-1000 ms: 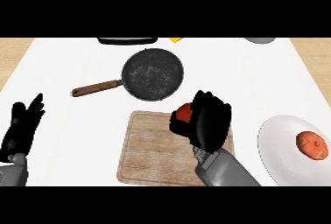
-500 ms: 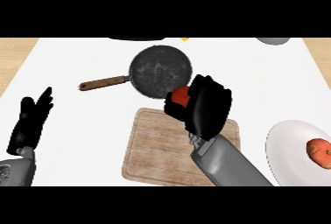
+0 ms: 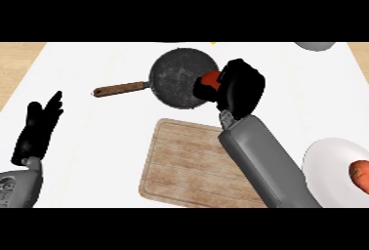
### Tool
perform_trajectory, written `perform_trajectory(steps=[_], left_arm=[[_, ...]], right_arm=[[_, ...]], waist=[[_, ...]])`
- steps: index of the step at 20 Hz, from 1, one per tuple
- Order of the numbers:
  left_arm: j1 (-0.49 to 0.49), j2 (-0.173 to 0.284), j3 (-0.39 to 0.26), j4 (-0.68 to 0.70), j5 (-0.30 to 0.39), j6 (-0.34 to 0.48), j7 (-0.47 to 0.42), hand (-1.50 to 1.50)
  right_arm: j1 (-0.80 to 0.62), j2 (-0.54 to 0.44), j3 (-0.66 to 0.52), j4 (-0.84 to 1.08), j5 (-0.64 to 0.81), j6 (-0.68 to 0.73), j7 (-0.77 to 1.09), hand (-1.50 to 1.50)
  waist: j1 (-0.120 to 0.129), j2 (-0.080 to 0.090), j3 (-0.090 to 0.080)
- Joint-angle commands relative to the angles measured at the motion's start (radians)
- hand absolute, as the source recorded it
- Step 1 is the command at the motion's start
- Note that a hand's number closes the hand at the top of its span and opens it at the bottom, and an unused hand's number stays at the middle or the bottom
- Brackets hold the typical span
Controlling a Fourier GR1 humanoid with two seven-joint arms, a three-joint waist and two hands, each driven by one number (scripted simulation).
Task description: Pick the bell pepper from the cutting board and place it in the pan
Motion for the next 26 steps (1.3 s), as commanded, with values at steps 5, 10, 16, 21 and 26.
perform_trajectory(steps=[5, 10, 16, 21, 26], left_arm=[[-0.005, -0.012, -0.025, -0.014, -0.014, -0.005, -0.006, 0.0], [-0.026, -0.03, -0.032, 0.009, -0.01, -0.008, -0.017, 0.0], [-0.053, -0.002, -0.033, 0.005, -0.007, -0.04, -0.023, 0.0], [-0.059, -0.017, -0.052, 0.007, -0.032, -0.021, -0.01, 0.0], [-0.097, -0.036, -0.048, 0.01, -0.02, -0.014, 0.006, 0.0]], right_arm=[[-0.077, 0.011, -0.137, 0.307, -0.118, -0.317, 0.042, 1.5], [-0.149, 0.011, -0.217, 0.48, -0.217, -0.414, -0.097, 1.5], [-0.167, 0.011, -0.283, 0.562, -0.383, -0.552, -0.218, -1.5], [-0.219, 0.011, -0.327, 0.634, -0.461, -0.605, -0.318, -1.5], [-0.24, 0.011, -0.335, 0.672, -0.5, -0.716, -0.419, -1.5]], waist=[[0.032, 0.01, 0.001], [0.054, 0.025, 0.001], [0.093, 0.039, 0.004], [0.099, 0.041, 0.005], [0.103, 0.044, 0.005]])
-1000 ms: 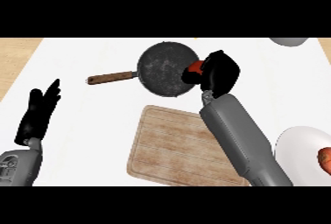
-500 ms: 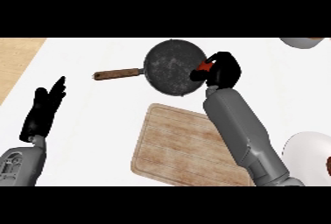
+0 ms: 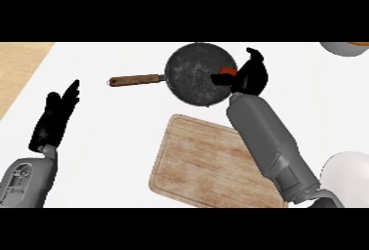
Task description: Pick the bell pepper from the cutting board and place it in the pan
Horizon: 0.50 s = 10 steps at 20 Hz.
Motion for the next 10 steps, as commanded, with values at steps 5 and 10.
perform_trajectory(steps=[5, 10], left_arm=[[0.001, -0.007, -0.008, -0.006, -0.002, -0.002, 0.007, 0.0], [0.016, 0.014, 0.009, 0.009, -0.007, 0.0, 0.002, 0.0]], right_arm=[[-0.04, 0.004, -0.041, 0.042, -0.06, -0.264, -0.145, -1.5], [-0.051, 0.004, -0.075, 0.08, -0.099, -0.396, -0.18, -1.5]], waist=[[0.001, -0.004, 0.0], [-0.021, -0.017, -0.002]])
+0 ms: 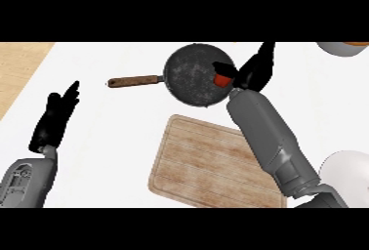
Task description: Pick the bell pepper from the cutting board and place it in the pan
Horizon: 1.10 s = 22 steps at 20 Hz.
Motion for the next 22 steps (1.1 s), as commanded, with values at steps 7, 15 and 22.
perform_trajectory(steps=[7, 15, 22], left_arm=[[0.031, 0.002, 0.039, 0.06, -0.007, 0.037, -0.023, 0.0], [0.133, 0.032, 0.076, 0.009, 0.014, 0.019, -0.033, 0.0], [0.144, 0.038, 0.107, -0.009, 0.025, 0.033, -0.006, 0.0]], right_arm=[[-0.015, 0.006, 0.015, 0.077, -0.1, -0.3, 0.011, -1.5], [0.276, 0.006, 0.305, -0.207, -0.191, -0.38, 0.052, -1.5], [0.519, 0.006, 0.429, -0.486, -0.085, -0.33, 0.104, -1.5]], waist=[[-0.084, -0.036, -0.004], [-0.152, -0.07, -0.005], [-0.195, -0.072, -0.007]])
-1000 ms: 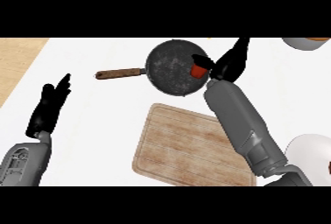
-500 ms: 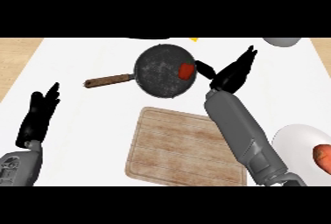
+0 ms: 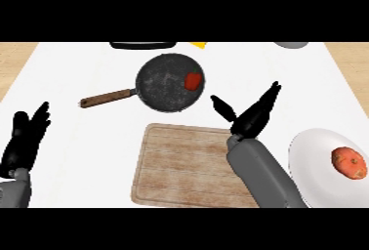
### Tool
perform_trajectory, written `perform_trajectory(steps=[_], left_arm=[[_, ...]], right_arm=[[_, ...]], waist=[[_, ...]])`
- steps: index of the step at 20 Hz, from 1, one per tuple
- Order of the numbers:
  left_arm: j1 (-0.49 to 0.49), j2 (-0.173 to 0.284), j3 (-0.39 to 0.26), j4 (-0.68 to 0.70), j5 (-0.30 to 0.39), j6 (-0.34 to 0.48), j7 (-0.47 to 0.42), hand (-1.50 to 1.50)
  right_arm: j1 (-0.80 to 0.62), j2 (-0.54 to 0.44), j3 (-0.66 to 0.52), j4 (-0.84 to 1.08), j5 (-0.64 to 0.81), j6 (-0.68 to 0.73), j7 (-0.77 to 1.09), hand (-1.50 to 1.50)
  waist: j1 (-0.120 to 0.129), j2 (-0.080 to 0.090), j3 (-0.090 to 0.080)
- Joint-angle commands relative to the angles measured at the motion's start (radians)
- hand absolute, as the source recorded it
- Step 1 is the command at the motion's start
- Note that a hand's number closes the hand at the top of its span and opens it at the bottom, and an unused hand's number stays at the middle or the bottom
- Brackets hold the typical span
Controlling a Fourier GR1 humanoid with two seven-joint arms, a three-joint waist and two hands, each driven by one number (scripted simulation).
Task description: Pick the bell pepper from the cutting board and place it in the pan
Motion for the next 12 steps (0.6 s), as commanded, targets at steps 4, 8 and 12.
perform_trajectory(steps=[4, 8, 12], left_arm=[[0.018, -0.035, -0.006, -0.003, -0.029, 0.053, 0.018, 0.0], [0.063, 0.039, 0.042, -0.019, 0.011, -0.018, -0.019, 0.0], [0.042, 0.016, 0.037, -0.028, 0.017, -0.012, -0.015, 0.0]], right_arm=[[0.302, -0.003, 0.053, -0.328, 0.149, 0.069, 0.021, -1.5], [0.572, -0.051, 0.128, -0.577, 0.197, 0.094, 0.025, -1.5], [0.777, -0.007, 0.151, -0.789, 0.353, 0.177, 0.041, -1.5]], waist=[[-0.044, -0.003, -0.002], [-0.037, -0.001, -0.002], [-0.021, 0.007, -0.002]])
